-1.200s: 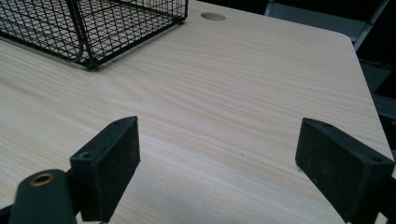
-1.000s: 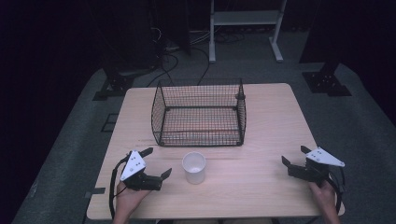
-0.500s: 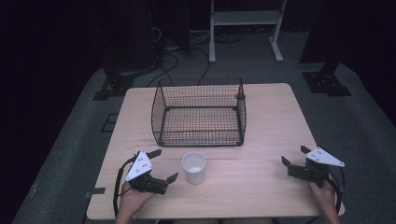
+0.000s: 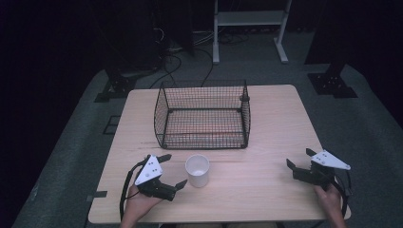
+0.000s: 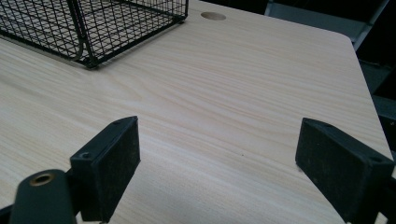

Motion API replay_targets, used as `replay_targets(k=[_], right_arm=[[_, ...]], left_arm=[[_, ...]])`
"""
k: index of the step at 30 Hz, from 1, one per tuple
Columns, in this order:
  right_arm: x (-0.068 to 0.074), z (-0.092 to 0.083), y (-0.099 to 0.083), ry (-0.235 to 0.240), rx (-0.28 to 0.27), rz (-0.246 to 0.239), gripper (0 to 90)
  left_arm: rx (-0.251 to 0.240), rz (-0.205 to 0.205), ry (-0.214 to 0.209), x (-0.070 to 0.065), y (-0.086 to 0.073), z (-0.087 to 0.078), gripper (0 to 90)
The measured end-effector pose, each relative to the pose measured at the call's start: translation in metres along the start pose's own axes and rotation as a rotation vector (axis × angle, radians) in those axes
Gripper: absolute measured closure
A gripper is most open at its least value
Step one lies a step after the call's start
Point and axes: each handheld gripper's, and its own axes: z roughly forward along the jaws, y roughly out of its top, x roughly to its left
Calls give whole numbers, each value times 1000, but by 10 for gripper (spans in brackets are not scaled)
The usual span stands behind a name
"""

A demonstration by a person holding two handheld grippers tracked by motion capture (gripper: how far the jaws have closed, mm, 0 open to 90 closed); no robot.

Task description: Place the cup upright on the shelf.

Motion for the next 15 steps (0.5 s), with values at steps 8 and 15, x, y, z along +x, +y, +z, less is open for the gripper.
replay_targets(k=[8, 15], right_arm=[[0, 0, 0, 1, 2, -2, 131], [0, 0, 0, 1, 3, 0, 131]], left_arm=[[30, 7, -16, -5, 1, 9, 22], [54, 16, -38, -8, 2, 17, 22]])
